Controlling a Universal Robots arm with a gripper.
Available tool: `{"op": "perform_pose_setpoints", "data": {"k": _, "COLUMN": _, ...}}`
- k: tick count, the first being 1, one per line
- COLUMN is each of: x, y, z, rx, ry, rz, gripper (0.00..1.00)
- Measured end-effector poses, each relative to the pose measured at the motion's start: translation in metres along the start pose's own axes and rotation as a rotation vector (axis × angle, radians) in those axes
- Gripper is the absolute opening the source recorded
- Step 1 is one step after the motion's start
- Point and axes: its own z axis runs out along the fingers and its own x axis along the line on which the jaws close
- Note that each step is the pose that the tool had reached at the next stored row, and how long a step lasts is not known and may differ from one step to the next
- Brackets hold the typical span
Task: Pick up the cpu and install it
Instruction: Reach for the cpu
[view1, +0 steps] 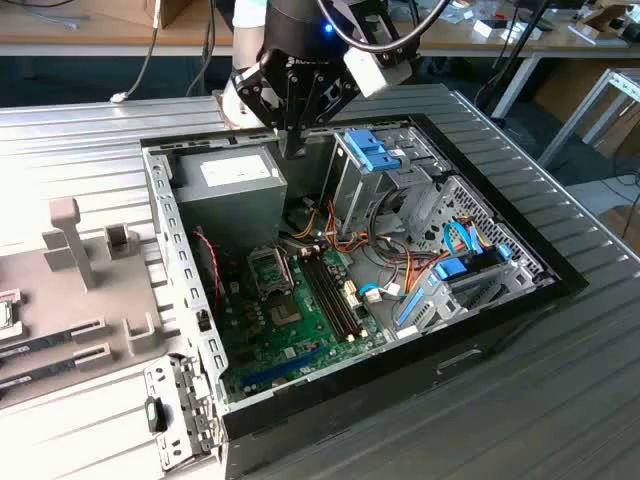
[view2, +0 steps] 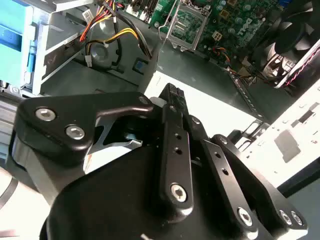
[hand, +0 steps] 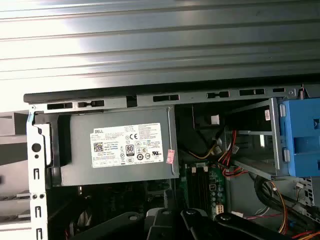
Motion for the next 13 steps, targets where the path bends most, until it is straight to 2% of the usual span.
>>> {"op": "perform_pose_setpoints", "data": {"k": 13, "x": 0.0052, "y": -0.0004, "z": -0.0002, "rx": 0.0001, "ry": 0.0001, "rz": 0.0, "gripper": 0.11}}
